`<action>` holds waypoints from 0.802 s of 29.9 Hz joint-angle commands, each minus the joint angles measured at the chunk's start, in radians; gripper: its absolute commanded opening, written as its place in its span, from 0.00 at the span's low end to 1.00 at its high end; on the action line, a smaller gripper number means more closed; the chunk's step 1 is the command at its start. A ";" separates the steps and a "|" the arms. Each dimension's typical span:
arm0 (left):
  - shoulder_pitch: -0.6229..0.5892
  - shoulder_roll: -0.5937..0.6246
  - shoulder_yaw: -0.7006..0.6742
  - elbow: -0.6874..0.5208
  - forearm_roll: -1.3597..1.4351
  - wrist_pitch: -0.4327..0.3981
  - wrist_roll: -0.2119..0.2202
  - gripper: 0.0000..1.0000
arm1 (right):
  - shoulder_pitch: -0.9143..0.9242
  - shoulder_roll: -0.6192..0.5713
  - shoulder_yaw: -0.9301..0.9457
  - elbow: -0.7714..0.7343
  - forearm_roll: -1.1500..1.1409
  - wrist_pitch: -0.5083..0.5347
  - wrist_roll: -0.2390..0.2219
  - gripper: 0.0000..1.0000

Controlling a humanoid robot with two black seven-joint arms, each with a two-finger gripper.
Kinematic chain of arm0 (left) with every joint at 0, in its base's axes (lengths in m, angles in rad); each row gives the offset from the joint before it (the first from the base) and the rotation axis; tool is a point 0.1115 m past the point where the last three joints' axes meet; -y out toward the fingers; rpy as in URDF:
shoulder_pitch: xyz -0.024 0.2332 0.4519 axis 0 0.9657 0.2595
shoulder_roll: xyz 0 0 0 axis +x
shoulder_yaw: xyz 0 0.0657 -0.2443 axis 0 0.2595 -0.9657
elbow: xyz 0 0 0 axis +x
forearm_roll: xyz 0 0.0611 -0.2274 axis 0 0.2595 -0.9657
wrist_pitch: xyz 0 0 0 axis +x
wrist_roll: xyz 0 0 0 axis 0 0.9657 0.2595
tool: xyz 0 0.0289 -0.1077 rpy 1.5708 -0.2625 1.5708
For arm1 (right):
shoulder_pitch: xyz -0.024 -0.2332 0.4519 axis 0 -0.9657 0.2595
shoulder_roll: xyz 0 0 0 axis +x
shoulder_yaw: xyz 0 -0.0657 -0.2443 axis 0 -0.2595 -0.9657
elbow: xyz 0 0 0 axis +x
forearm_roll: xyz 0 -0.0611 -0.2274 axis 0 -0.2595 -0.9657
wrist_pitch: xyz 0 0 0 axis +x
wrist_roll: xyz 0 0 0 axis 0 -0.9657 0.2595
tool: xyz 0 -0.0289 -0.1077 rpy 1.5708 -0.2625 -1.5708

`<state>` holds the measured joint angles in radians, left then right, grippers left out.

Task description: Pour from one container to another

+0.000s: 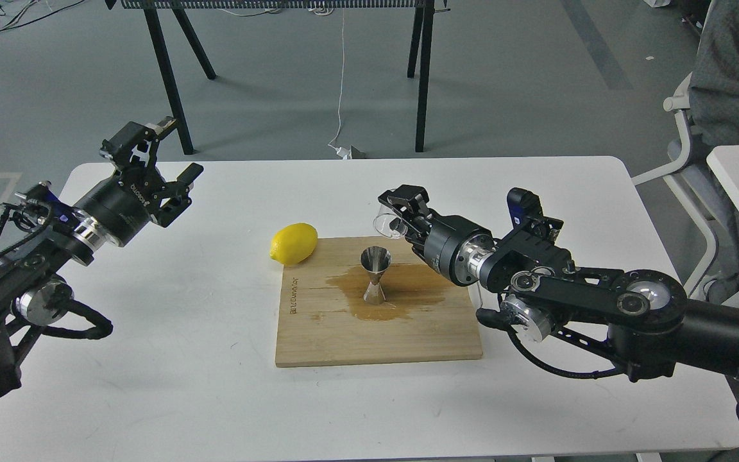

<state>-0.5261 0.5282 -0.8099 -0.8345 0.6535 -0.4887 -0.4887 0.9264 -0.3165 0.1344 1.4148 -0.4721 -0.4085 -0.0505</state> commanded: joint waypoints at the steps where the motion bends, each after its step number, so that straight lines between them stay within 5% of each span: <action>1: 0.000 -0.001 0.000 0.000 0.000 0.000 0.000 0.92 | 0.025 0.017 -0.041 -0.007 -0.019 -0.001 0.000 0.46; 24: 0.001 -0.001 0.000 0.000 -0.002 0.000 0.000 0.93 | 0.071 0.051 -0.121 -0.051 -0.049 -0.001 0.000 0.46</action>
<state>-0.5254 0.5283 -0.8108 -0.8345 0.6519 -0.4887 -0.4887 0.9902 -0.2657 0.0271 1.3714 -0.5146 -0.4096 -0.0507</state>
